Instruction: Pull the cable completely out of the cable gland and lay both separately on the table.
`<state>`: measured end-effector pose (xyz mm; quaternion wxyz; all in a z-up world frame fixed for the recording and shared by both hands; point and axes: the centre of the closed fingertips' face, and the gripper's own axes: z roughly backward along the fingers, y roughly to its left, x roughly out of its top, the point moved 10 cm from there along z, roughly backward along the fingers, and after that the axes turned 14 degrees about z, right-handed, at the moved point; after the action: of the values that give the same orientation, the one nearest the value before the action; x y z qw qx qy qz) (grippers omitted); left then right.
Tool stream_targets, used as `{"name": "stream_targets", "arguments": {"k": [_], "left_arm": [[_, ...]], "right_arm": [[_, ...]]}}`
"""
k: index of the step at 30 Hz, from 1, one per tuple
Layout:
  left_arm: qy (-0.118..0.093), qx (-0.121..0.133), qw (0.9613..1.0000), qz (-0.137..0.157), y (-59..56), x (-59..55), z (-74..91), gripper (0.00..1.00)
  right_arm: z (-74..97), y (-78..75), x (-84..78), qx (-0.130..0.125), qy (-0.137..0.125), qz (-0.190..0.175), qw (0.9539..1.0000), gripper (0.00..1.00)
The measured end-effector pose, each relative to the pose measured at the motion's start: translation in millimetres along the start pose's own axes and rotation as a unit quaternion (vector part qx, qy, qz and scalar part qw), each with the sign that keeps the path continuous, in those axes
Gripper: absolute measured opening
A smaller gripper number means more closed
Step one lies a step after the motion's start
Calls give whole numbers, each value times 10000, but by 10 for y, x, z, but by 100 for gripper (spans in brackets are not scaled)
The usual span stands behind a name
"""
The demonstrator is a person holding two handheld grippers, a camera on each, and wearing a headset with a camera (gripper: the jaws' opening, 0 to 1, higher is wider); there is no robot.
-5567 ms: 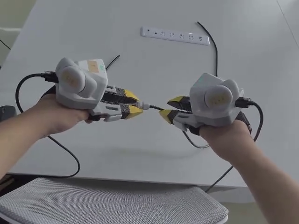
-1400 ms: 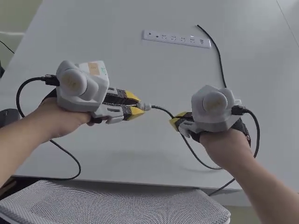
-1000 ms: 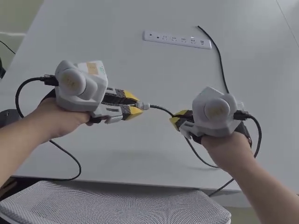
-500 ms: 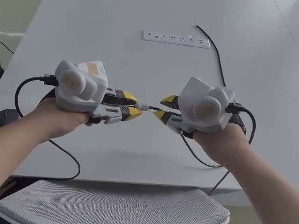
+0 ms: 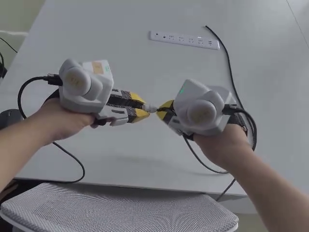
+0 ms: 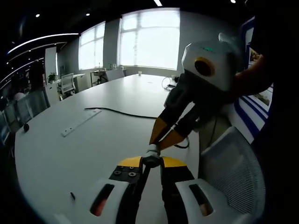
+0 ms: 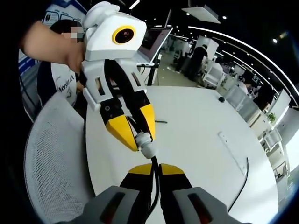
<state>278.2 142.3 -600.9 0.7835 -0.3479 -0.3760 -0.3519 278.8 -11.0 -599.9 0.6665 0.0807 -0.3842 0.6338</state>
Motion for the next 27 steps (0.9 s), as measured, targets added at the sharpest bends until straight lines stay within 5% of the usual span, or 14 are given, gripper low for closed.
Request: {"name": "stream_targets", "arguments": {"k": [12, 24, 27], "left_arm": [[-70, 43, 10000, -15, 24, 39, 5, 15], [-23, 12, 10000, -61, -11, 30, -17, 15], [-25, 13, 10000, -51, -11, 29, -21, 15]], "right_arm": [[24, -70, -250, -124, 173, -1082, 9939, 0], [23, -30, -561, -49, 452, -2040, 9779, 0], [24, -25, -549, -74, 449, -2030, 9781, 0]]}}
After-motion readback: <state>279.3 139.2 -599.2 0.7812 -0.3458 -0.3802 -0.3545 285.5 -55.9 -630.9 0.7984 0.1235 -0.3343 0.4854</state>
